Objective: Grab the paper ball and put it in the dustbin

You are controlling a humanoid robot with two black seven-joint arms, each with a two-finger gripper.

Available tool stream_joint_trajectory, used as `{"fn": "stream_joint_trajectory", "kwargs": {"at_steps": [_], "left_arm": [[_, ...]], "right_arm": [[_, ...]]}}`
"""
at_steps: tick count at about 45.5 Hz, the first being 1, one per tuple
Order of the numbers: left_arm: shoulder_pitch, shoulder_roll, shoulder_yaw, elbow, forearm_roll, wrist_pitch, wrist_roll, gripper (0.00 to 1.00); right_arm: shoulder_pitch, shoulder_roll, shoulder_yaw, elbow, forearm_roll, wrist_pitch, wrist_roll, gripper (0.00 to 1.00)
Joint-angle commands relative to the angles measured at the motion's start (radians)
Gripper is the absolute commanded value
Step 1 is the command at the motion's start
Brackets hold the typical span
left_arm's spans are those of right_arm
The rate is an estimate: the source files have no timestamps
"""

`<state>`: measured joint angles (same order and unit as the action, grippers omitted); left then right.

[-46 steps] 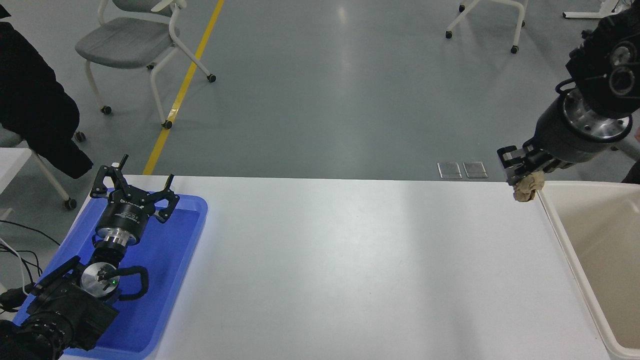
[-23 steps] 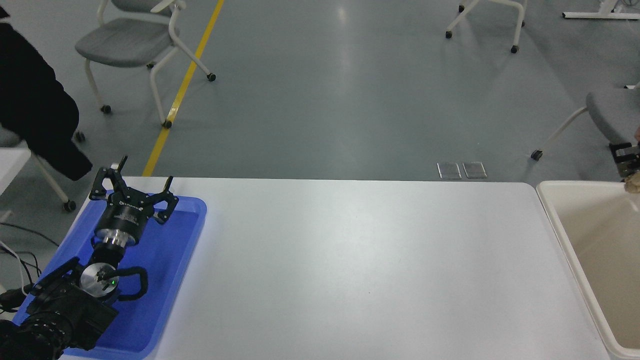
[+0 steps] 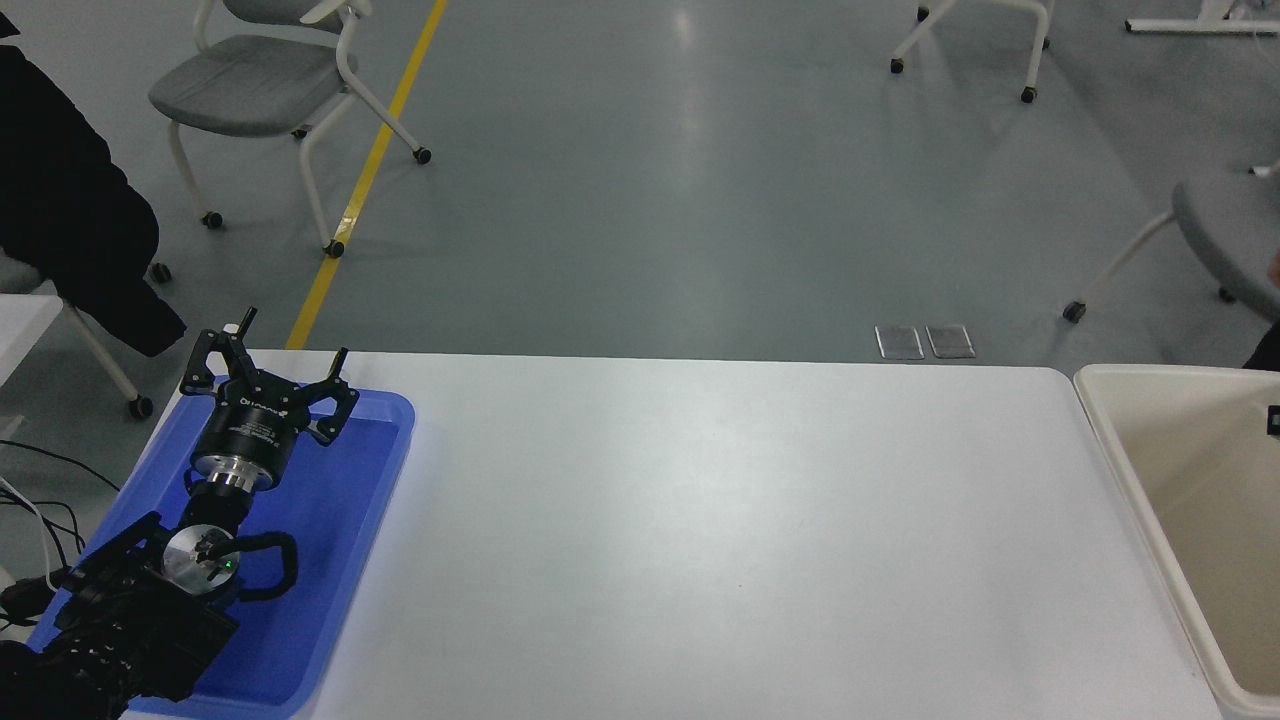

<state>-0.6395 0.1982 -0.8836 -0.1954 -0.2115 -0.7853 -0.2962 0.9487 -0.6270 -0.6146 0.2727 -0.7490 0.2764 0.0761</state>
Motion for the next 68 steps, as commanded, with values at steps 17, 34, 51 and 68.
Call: {"fn": "stream_joint_trajectory", "kwargs": {"at_steps": [17, 34, 51, 68], "left_arm": [[0.000, 0.001, 0.000, 0.001, 0.000, 0.000, 0.000, 1.00], [0.000, 0.001, 0.000, 0.001, 0.000, 0.000, 0.000, 1.00], [0.001, 0.001, 0.000, 0.001, 0.000, 0.000, 0.000, 1.00], [0.001, 0.001, 0.000, 0.001, 0.000, 0.000, 0.000, 1.00]], "right_arm": [[-0.217, 0.110, 0.283, -0.106, 0.083, -0.143, -0.001, 0.75], [-0.219, 0.102, 0.341, -0.106, 0.083, -0.140, -0.001, 1.00], [-0.209, 0.099, 0.598, -0.099, 0.158, -0.138, 0.007, 1.00], [-0.136, 0.046, 1.016, 0.120, 0.490, -0.123, 0.005, 1.00]]}}
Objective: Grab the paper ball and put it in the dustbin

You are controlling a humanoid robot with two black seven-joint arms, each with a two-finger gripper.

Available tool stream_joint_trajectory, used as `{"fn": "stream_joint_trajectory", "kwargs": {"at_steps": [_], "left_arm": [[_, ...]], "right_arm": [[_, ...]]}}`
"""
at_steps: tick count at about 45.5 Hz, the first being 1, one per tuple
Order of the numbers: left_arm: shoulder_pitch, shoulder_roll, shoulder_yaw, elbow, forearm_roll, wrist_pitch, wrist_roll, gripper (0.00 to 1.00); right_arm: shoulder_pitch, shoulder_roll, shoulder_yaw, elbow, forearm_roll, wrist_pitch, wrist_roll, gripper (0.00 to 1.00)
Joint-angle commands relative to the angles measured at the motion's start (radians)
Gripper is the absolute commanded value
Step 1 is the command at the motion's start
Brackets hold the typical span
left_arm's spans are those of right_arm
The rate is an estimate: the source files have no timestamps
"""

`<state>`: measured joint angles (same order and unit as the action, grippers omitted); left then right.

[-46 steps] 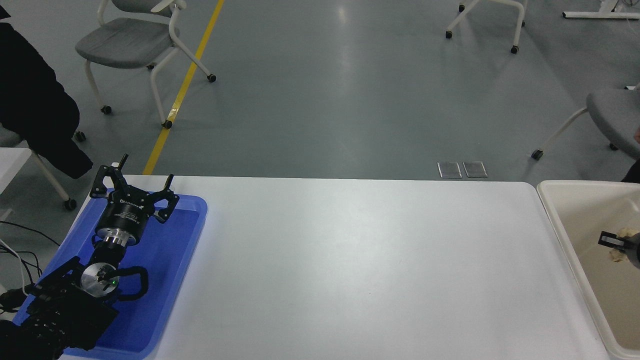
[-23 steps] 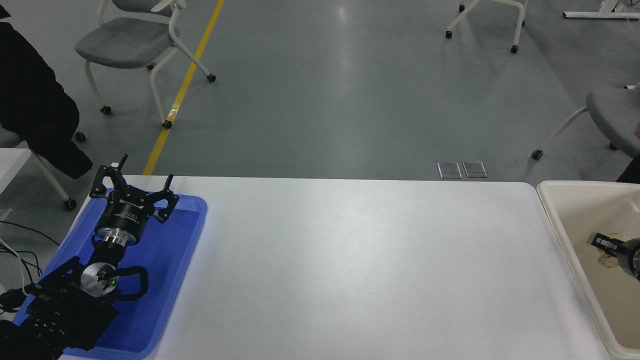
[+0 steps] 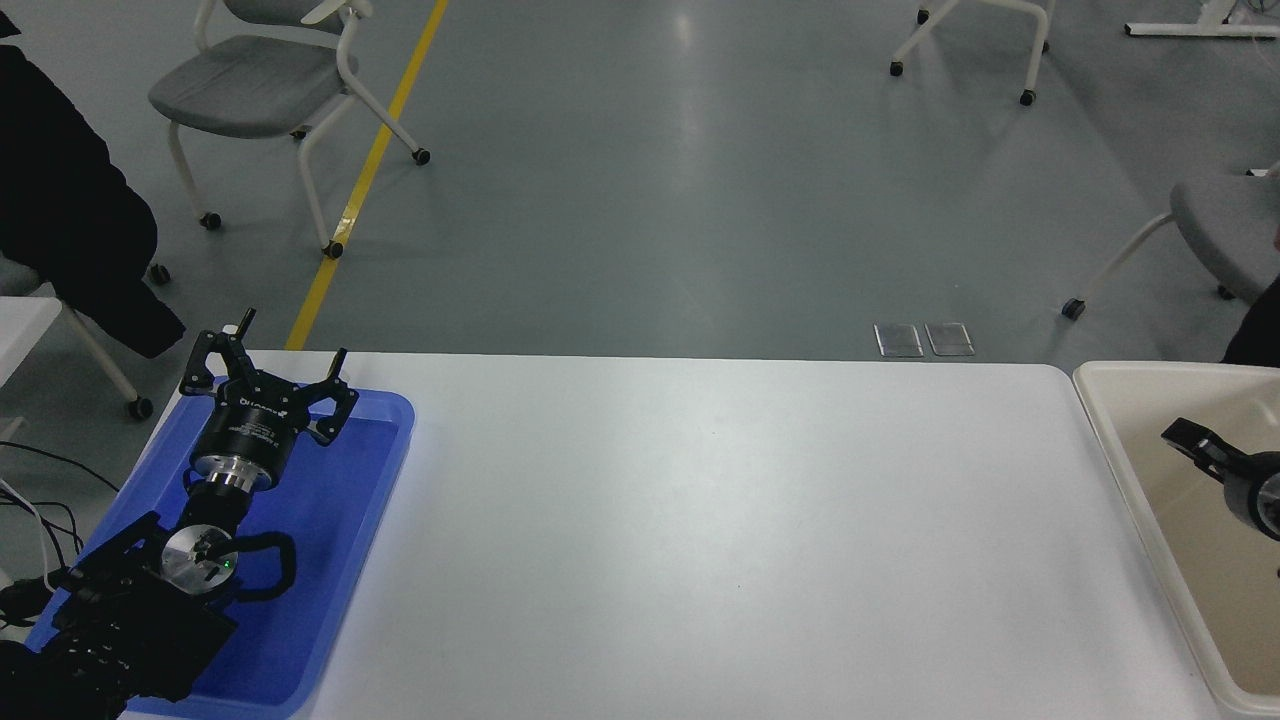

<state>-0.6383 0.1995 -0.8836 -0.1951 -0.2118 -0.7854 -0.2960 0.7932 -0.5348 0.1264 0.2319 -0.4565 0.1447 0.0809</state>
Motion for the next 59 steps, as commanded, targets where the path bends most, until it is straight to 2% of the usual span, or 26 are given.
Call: {"fn": "stream_joint_trajectory", "kwargs": {"at_steps": [1, 9, 16, 27, 39, 59], "left_arm": [[0.000, 0.000, 0.000, 0.000, 0.000, 0.000, 0.000, 1.00], [0.000, 0.000, 0.000, 0.000, 0.000, 0.000, 0.000, 1.00], [0.000, 0.000, 0.000, 0.000, 0.000, 0.000, 0.000, 1.00], [0.000, 0.000, 0.000, -0.003, 0.000, 0.000, 0.000, 1.00], [-0.001, -0.002, 0.000, 0.000, 0.000, 0.000, 0.000, 1.00], [0.000, -0.002, 0.000, 0.000, 0.000, 0.000, 0.000, 1.00]], "right_arm": [[0.011, -0.053, 0.309, 0.194, 0.223, 0.007, 0.000, 1.00], [-0.058, -0.033, 0.513, 0.366, 0.357, 0.007, 0.002, 1.00], [-0.077, 0.068, 0.576, 0.371, 0.439, 0.022, 0.003, 1.00], [-0.107, 0.194, 0.605, 0.353, 0.745, 0.165, 0.004, 1.00], [-0.198, 0.223, 0.663, 0.322, 0.769, 0.363, 0.004, 1.00], [-0.216, 0.225, 0.677, 0.284, 0.768, 0.389, 0.004, 1.00]]}}
